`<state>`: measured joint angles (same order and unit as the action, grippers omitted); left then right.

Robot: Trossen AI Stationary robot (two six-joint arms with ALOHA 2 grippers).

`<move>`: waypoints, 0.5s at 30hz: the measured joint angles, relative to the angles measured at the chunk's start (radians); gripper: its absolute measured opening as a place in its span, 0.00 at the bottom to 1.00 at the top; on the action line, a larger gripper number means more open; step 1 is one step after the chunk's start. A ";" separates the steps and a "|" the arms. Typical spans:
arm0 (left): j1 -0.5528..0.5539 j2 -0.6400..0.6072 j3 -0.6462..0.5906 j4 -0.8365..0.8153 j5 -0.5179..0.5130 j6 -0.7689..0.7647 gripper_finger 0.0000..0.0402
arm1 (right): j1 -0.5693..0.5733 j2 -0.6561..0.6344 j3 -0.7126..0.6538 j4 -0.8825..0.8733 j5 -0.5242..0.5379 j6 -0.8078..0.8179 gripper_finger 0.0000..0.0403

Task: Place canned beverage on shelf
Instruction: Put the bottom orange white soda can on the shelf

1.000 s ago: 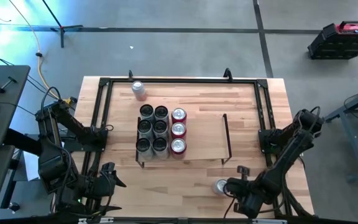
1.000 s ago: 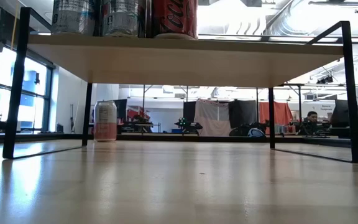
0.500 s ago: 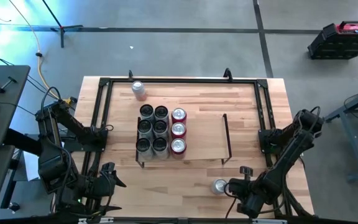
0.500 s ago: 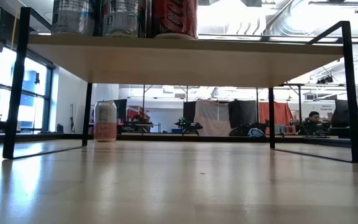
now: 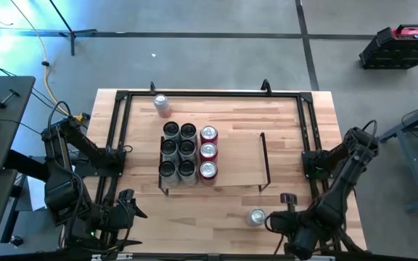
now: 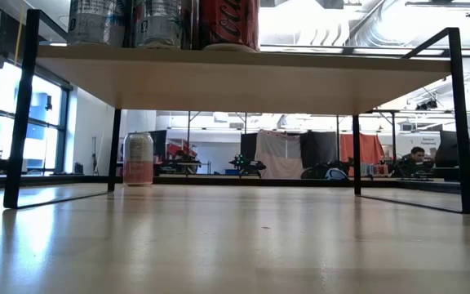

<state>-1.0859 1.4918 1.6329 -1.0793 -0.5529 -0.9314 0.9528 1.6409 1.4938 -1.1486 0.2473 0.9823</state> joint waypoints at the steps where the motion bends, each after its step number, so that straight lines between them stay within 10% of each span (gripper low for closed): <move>1: 0.000 0.000 0.000 0.000 0.000 0.000 0.83 | 0.004 0.000 0.006 0.007 0.000 -0.025 0.00; 8: 0.000 0.000 0.000 0.000 0.000 0.000 0.83 | -0.047 0.000 0.053 0.020 -0.082 -0.178 0.09; 15: 0.000 0.000 0.000 0.000 0.000 0.000 0.83 | -0.052 0.000 0.087 0.040 0.154 -0.302 0.37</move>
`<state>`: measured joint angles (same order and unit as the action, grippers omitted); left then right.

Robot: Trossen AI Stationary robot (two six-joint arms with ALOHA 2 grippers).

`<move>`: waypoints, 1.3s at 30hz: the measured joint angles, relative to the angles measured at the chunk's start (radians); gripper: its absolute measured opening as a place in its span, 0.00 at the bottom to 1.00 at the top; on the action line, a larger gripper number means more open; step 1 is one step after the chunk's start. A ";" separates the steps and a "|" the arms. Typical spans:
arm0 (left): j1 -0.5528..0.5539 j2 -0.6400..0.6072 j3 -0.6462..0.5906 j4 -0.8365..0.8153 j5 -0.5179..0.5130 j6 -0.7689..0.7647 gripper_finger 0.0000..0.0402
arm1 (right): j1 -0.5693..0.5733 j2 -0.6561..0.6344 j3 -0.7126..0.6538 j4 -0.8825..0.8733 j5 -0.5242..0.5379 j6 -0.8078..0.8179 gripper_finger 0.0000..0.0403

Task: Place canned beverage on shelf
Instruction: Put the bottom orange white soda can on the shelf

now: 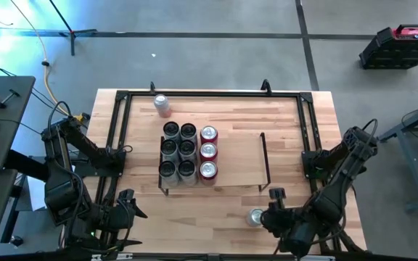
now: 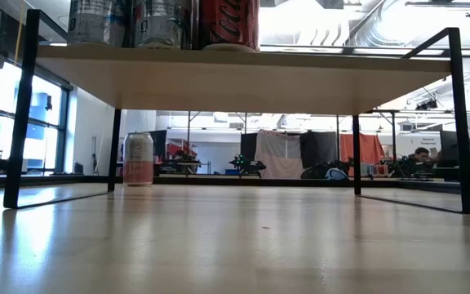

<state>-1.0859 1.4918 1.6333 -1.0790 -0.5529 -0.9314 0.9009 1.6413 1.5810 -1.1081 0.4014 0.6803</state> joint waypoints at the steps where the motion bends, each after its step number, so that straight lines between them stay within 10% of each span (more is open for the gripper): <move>1: 0.000 0.000 0.000 0.000 0.000 0.000 0.83 | 0.000 -0.001 -0.007 0.017 0.025 0.007 0.42; 14: 0.000 0.000 0.000 0.000 0.000 0.000 0.83 | -0.076 0.000 -0.147 0.097 -0.096 -0.081 0.92; 39: 0.000 0.000 0.000 0.000 0.000 0.000 0.83 | -0.177 0.001 -0.354 0.293 -0.290 -0.532 0.94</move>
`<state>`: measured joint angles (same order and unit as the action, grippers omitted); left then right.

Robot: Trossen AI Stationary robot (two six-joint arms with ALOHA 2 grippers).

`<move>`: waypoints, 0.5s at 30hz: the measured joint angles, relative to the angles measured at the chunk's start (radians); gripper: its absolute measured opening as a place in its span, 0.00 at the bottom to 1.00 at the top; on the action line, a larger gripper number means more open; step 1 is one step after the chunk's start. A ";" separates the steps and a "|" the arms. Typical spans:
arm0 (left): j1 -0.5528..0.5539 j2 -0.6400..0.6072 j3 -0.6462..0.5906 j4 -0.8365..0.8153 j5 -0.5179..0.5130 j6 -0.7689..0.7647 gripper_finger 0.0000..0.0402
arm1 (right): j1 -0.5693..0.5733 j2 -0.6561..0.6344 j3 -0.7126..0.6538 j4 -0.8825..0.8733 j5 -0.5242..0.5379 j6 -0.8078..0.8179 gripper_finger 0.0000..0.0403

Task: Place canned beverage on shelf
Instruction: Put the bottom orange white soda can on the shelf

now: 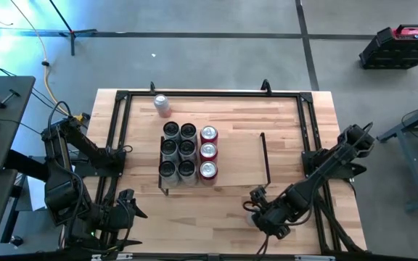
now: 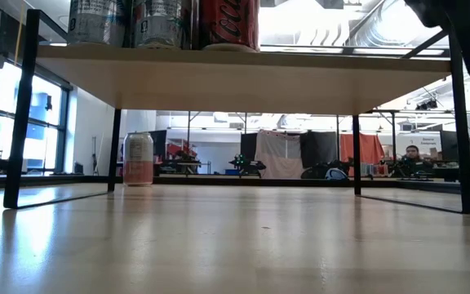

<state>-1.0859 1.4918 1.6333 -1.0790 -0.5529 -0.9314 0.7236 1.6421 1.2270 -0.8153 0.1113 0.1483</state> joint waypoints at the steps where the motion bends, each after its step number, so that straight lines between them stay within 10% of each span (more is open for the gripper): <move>1: 0.000 0.000 0.000 0.000 0.000 0.000 0.83 | -0.001 0.000 0.000 0.010 0.000 0.000 0.94; 15: 0.000 0.000 0.000 0.000 0.000 0.000 0.83 | -0.011 0.050 0.000 0.052 -0.015 -0.077 0.83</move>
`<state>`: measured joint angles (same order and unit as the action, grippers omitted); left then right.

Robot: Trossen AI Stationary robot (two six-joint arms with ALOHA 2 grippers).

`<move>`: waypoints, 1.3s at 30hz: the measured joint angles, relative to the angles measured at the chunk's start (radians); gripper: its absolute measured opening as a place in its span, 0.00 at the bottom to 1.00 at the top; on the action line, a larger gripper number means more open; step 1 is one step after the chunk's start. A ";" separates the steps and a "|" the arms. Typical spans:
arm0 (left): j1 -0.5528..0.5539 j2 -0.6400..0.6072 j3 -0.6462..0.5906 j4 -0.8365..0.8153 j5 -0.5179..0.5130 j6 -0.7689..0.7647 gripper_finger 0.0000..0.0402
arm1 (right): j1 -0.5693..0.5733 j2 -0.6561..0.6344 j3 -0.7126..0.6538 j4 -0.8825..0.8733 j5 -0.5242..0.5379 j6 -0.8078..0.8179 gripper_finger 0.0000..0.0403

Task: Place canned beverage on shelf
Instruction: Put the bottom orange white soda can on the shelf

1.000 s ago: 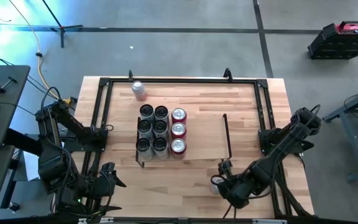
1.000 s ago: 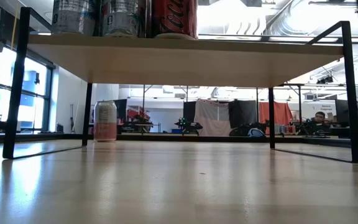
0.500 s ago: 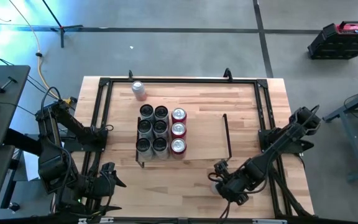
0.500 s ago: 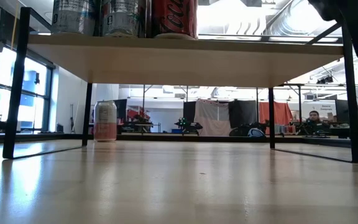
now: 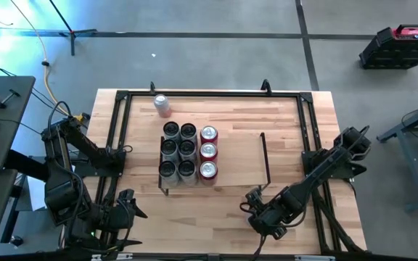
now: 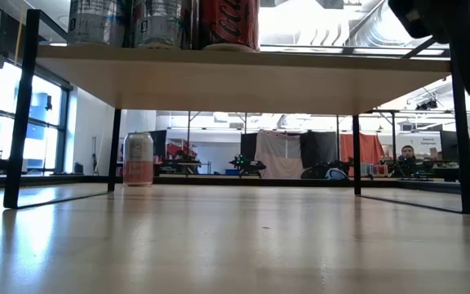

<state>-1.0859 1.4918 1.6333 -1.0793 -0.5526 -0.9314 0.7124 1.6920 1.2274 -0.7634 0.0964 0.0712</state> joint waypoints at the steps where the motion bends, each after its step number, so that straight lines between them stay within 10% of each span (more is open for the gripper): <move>1: 0.000 0.000 0.000 0.000 0.000 0.000 0.83 | 0.000 0.000 0.000 0.004 0.001 0.005 0.82; 17: 0.000 0.000 0.000 0.000 0.000 0.000 0.83 | -0.029 -0.017 0.308 -0.208 0.013 0.091 0.71; 30: 0.000 0.000 0.000 0.000 0.000 0.000 0.83 | -0.255 -0.021 0.746 -0.730 0.352 0.265 0.71; 39: 0.000 0.000 0.000 0.000 0.000 0.000 0.83 | -0.498 -0.018 0.702 -0.728 0.214 0.217 0.71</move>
<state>-1.0859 1.4918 1.6333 -1.0790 -0.5529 -0.9314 0.2140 1.6741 1.9297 -1.4917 0.3108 0.2878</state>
